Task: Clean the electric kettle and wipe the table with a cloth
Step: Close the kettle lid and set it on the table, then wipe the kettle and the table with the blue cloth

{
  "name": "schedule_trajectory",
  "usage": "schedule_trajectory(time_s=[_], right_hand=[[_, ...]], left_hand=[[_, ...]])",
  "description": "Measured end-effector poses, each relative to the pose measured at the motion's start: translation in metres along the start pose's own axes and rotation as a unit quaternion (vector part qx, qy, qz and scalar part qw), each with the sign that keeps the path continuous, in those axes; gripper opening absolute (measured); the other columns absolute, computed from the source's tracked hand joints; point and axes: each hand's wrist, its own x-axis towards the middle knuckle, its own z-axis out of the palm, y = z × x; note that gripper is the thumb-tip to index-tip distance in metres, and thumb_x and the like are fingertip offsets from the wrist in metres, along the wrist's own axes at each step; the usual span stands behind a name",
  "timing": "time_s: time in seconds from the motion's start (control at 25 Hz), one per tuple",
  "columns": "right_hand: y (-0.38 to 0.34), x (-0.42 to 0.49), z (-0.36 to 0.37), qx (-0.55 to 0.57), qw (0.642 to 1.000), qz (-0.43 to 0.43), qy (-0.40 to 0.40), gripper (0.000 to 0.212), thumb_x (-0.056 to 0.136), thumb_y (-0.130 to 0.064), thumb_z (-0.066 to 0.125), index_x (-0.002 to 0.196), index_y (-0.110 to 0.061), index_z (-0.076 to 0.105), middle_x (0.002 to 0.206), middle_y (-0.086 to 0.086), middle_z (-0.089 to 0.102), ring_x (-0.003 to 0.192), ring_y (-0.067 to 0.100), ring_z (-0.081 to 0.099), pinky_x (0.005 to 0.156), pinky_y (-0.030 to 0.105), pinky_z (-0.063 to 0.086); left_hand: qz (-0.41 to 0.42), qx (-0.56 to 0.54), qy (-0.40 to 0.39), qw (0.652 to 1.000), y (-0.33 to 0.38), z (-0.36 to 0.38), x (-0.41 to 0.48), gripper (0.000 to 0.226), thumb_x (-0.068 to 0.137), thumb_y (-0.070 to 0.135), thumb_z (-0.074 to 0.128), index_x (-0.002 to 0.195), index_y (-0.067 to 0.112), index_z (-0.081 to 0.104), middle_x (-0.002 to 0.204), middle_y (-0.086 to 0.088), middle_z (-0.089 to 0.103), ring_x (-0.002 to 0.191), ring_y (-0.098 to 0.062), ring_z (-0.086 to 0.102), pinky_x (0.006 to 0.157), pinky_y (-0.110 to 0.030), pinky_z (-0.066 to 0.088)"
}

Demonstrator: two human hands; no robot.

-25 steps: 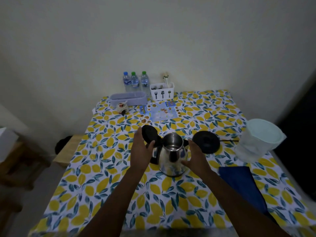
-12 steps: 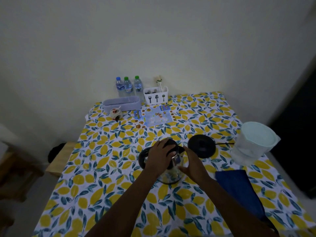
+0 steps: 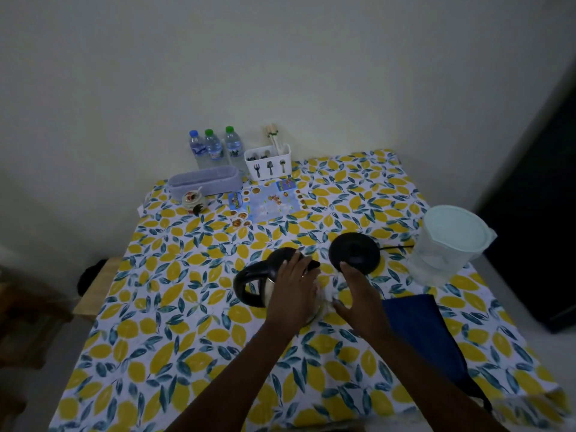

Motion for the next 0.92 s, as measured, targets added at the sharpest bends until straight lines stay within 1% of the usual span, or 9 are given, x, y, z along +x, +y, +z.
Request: schedule_trajectory(time_s=[0.08, 0.12, 0.24, 0.4, 0.48, 0.68, 0.76, 0.84, 0.92], right_hand=[[0.023, -0.016, -0.015, -0.061, 0.998, 0.017, -0.002, 0.083, 0.079, -0.033, 0.075, 0.147, -0.015, 0.031, 0.152, 0.01, 0.038, 0.14, 0.03, 0.036, 0.104, 0.049, 0.042], [0.036, -0.023, -0.022, -0.086, 0.996, 0.029, -0.009, 0.081, 0.079, -0.035, 0.074, 0.147, -0.016, 0.033, 0.153, 0.01, 0.037, 0.14, 0.031, 0.035, 0.103, 0.05, 0.041], [0.077, -0.046, -0.039, -0.14, 0.984, 0.096, -0.055, 0.077, 0.082, -0.044, 0.069, 0.146, -0.02, 0.034, 0.155, 0.009, 0.033, 0.142, 0.033, 0.031, 0.107, 0.051, 0.038], [0.131, -0.078, -0.045, -0.199, 0.936, 0.251, -0.146, 0.076, 0.084, -0.068, 0.047, 0.148, -0.041, 0.017, 0.163, 0.003, 0.009, 0.148, 0.034, 0.005, 0.112, 0.057, 0.02], [0.151, -0.089, -0.046, -0.203, 0.918, 0.282, -0.19, 0.077, 0.082, -0.072, 0.044, 0.147, -0.047, 0.012, 0.163, 0.002, 0.001, 0.147, 0.035, 0.0, 0.113, 0.06, 0.018], [0.158, -0.095, -0.04, -0.243, 0.922, 0.241, -0.179, 0.072, 0.081, -0.066, 0.047, 0.146, -0.044, 0.021, 0.159, 0.01, 0.02, 0.141, 0.041, 0.019, 0.105, 0.058, 0.029], [0.154, -0.097, -0.035, -0.24, 0.927, 0.233, -0.168, 0.067, 0.08, -0.053, 0.058, 0.142, -0.04, 0.035, 0.151, 0.014, 0.035, 0.133, 0.044, 0.033, 0.099, 0.06, 0.036], [0.153, -0.093, -0.032, -0.228, 0.934, 0.226, -0.159, 0.062, 0.074, -0.035, 0.071, 0.133, -0.032, 0.051, 0.137, 0.02, 0.051, 0.117, 0.047, 0.049, 0.087, 0.06, 0.047], [0.153, -0.087, -0.032, -0.221, 0.94, 0.211, -0.152, 0.056, 0.076, -0.02, 0.071, 0.129, -0.026, 0.056, 0.132, 0.023, 0.054, 0.104, 0.047, 0.053, 0.082, 0.055, 0.051]], left_hand=[[0.046, -0.033, 0.003, 0.998, 0.022, 0.021, -0.001, 0.032, 0.095, 0.016, 0.054, 0.127, 0.011, 0.058, 0.142, -0.013, 0.052, 0.141, -0.034, 0.035, 0.115, -0.052, 0.03], [0.048, -0.051, -0.019, 0.997, 0.033, 0.033, -0.001, 0.034, 0.097, 0.018, 0.051, 0.131, 0.011, 0.055, 0.145, -0.012, 0.049, 0.142, -0.033, 0.034, 0.116, -0.051, 0.03], [0.038, -0.067, -0.118, 0.99, 0.055, 0.069, -0.002, 0.044, 0.102, 0.026, 0.041, 0.145, 0.015, 0.037, 0.158, -0.007, 0.028, 0.149, -0.027, 0.015, 0.122, -0.043, 0.021], [0.061, -0.084, -0.195, 0.975, 0.074, 0.105, -0.006, 0.046, 0.101, 0.024, 0.042, 0.145, 0.011, 0.036, 0.158, -0.009, 0.026, 0.149, -0.03, 0.014, 0.123, -0.042, 0.017], [0.051, -0.106, -0.213, 0.97, 0.082, 0.116, -0.006, 0.044, 0.1, 0.02, 0.044, 0.142, 0.008, 0.04, 0.157, -0.011, 0.029, 0.148, -0.032, 0.017, 0.122, -0.043, 0.02], [0.02, -0.099, -0.237, 0.966, 0.093, 0.134, -0.005, 0.045, 0.101, 0.025, 0.043, 0.143, 0.012, 0.038, 0.159, -0.005, 0.024, 0.15, -0.024, 0.013, 0.12, -0.037, 0.019], [0.006, -0.096, -0.233, 0.968, 0.096, 0.142, -0.006, 0.045, 0.101, 0.026, 0.043, 0.144, 0.013, 0.038, 0.159, -0.005, 0.025, 0.15, -0.024, 0.014, 0.12, -0.038, 0.02], [-0.009, -0.097, -0.231, 0.968, 0.097, 0.146, -0.011, 0.045, 0.101, 0.027, 0.042, 0.144, 0.014, 0.037, 0.159, -0.004, 0.026, 0.15, -0.024, 0.014, 0.121, -0.038, 0.021], [-0.024, -0.099, -0.223, 0.969, 0.097, 0.147, -0.016, 0.045, 0.101, 0.028, 0.042, 0.144, 0.016, 0.038, 0.158, -0.003, 0.027, 0.149, -0.022, 0.014, 0.121, -0.037, 0.019]])
